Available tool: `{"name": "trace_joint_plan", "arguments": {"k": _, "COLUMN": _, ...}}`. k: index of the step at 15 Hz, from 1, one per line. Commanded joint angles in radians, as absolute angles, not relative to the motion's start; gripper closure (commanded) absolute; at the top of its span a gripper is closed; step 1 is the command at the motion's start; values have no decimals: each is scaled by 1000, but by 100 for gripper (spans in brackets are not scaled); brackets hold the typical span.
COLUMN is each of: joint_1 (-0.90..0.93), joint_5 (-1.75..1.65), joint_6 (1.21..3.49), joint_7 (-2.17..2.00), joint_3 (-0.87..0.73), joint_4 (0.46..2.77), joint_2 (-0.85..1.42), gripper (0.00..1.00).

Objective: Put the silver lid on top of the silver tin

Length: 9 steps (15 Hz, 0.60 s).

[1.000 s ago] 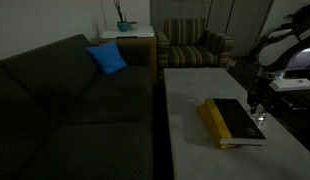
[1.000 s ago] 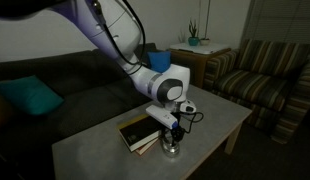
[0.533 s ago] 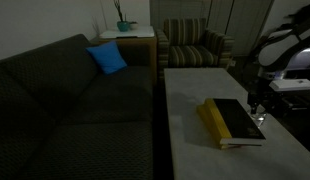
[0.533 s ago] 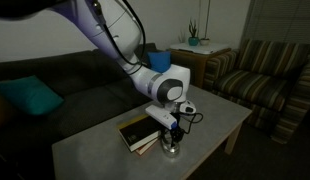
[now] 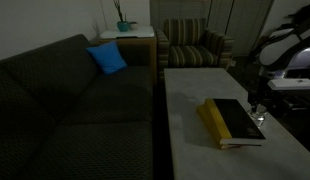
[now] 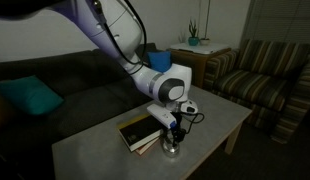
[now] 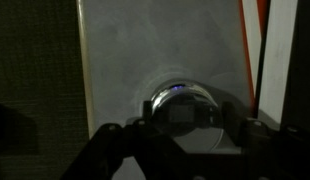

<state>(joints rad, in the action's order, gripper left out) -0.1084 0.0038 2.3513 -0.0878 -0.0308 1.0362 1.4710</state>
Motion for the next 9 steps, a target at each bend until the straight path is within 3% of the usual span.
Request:
{"name": "trace_joint_plan", "arguments": {"k": 1, "joint_1": -104, "joint_5": 20, "joint_6": 2349, "joint_7": -118, "joint_3": -48, "joint_4": 1025, "joint_2": 1471, "gripper": 56}}
{"name": "trace_joint_plan", "arguments": {"k": 9, "joint_1": -111, "joint_5": 15, "joint_6": 2335, "joint_7": -103, "joint_3": -43, "joint_4": 1010, "joint_2": 1471, "gripper": 56}}
